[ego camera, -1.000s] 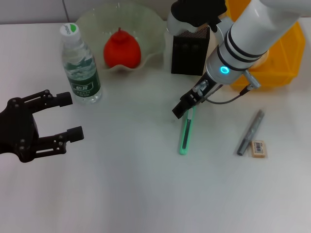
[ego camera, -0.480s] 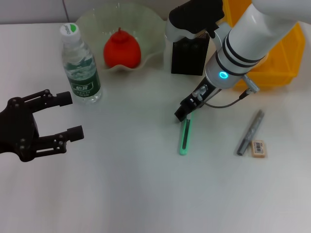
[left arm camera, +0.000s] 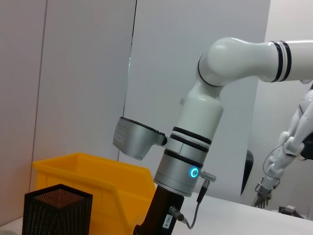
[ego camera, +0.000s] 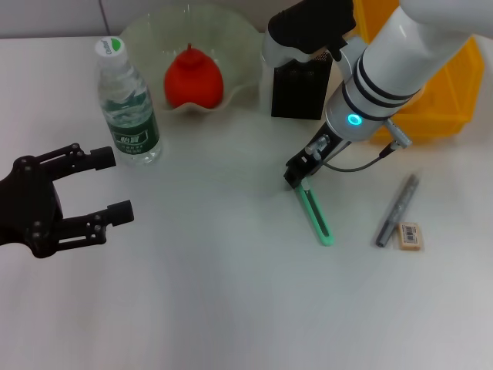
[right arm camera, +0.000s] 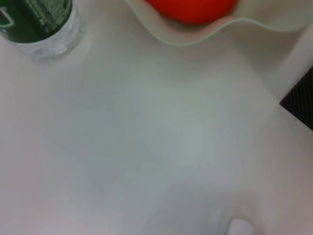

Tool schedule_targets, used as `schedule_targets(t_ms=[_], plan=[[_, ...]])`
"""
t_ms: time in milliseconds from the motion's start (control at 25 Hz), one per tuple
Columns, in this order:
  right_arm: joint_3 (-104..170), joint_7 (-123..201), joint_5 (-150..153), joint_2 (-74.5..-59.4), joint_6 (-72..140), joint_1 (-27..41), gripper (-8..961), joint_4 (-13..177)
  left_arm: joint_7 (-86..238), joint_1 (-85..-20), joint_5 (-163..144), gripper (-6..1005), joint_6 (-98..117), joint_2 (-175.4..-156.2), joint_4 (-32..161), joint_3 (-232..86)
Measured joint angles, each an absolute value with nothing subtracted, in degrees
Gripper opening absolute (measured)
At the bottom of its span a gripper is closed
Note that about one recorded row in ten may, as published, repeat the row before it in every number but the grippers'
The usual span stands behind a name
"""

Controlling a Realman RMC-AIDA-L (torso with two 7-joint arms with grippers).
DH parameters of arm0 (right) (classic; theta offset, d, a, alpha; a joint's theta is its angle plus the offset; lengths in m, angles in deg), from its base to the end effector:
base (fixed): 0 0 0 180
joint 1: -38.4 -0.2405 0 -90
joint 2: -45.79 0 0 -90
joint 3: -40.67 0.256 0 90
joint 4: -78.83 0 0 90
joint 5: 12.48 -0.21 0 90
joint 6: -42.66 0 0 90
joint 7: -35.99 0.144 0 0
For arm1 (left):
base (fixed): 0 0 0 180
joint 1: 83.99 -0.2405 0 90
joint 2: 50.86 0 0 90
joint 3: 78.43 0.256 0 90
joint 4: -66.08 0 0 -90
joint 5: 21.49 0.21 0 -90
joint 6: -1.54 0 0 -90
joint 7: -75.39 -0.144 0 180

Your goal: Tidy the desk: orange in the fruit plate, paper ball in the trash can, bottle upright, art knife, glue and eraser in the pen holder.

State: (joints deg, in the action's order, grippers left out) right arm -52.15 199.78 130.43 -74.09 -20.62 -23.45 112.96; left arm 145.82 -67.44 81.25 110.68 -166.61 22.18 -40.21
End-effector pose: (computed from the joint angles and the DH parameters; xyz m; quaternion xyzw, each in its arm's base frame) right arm 0.1447 0.4089 -0.0991 -0.8805 0.3781 -0.2073 0.1967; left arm -0.2902 0.2539 0.0599 -0.9231 -0.1352 -0.3338 0.1349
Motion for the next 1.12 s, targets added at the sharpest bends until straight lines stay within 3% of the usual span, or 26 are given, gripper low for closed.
schedule_targets(t_ms=[240, 1120], plan=[[-52.7, 199.7, 129.9, -74.1, -20.7, -23.4, 380, 112.9, 145.8, -67.4, 81.2, 815, 110.6, -166.61, 22.2, -40.2], [-54.8, 199.5, 128.5, -74.07, -22.1, -21.9, 194, 116.1, 145.6, -67.4, 81.2, 815, 110.5, -166.62, 22.2, -40.2]])
